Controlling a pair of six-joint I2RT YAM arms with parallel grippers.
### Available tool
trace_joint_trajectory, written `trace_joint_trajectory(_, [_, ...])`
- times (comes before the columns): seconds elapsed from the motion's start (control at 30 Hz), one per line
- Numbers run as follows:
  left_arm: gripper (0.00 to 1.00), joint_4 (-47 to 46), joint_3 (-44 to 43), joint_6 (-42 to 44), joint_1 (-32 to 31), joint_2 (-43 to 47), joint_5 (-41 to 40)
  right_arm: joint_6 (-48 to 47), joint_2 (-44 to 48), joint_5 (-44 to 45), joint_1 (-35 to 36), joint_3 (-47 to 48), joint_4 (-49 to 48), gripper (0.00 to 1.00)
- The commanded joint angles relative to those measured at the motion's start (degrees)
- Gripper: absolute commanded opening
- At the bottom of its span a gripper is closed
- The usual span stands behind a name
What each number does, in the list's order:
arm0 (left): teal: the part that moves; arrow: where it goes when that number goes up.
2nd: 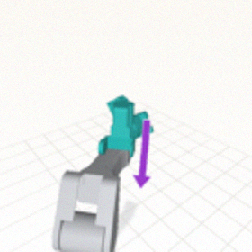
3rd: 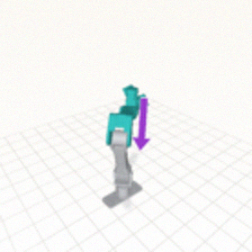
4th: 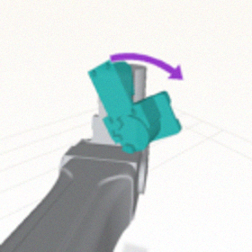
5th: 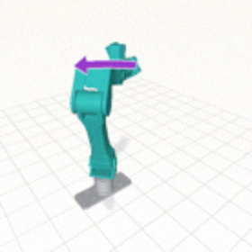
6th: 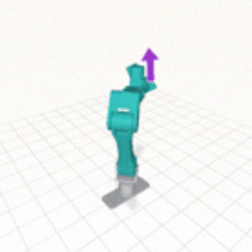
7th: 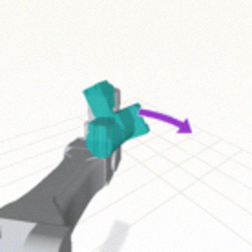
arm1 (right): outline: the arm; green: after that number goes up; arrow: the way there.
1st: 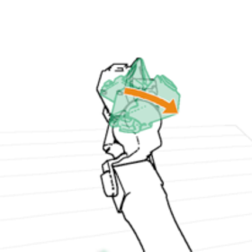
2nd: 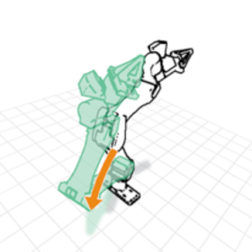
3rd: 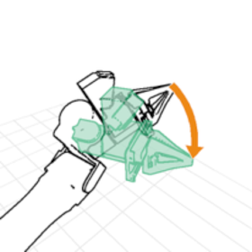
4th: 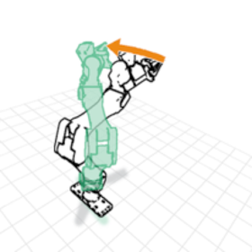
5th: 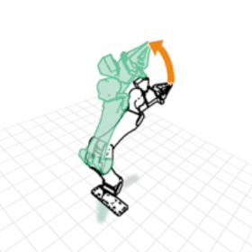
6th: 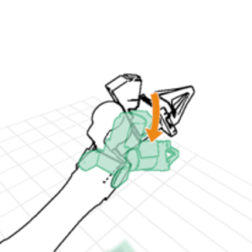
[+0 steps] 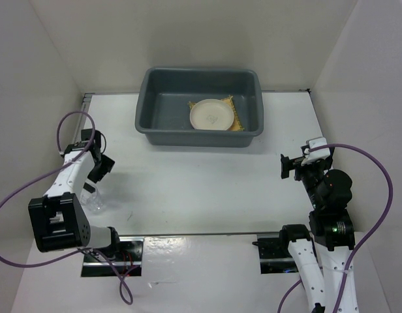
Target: Place the mixed dishes into the plastic bin
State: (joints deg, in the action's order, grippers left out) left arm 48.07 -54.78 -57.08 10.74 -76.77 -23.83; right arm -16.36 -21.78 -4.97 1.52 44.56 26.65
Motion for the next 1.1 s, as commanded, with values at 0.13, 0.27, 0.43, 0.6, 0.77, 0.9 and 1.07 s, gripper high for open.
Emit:
trace_joint_trajectory(0.13, [0.9, -4.8, 3.1, 1.6, 2.3, -2.5, 5.0, -0.3, 1.0, 0.2, 0.5, 0.0, -1.0, 0.99])
trace_joint_trajectory(0.27, [0.51, -7.7, 3.7, 4.4, 5.7, 1.3, 11.2, -0.3, 1.5, 0.2, 0.5, 0.0, -1.0, 0.99])
trace_joint_trajectory(0.43, [0.25, -9.8, 4.8, 6.9, 8.2, 3.4, 12.9, -0.3, 2.1, 0.2, 0.5, 0.0, -1.0, 0.99])
trace_joint_trajectory(0.6, [0.1, -14.9, -1.8, 11.1, 8.9, 7.7, 28.9, -0.3, 2.7, 0.2, 0.5, 0.0, -1.0, 0.99])
trace_joint_trajectory(0.77, [0.0, -25.7, -11.2, 1.5, 6.5, 12.1, 36.8, -0.3, 2.7, 0.2, 0.5, 0.0, -1.0, 0.99])
trace_joint_trajectory(0.9, [0.0, -26.6, -23.5, 0.8, 4.2, 4.0, 40.5, -0.3, 2.7, 0.8, 0.5, 0.0, -1.0, 0.99])
trace_joint_trajectory(1.07, [0.0, -15.7, -47.5, 9.4, -4.9, -14.4, 36.7, -0.3, 2.7, 0.8, 0.5, 0.0, -1.0, 0.99])
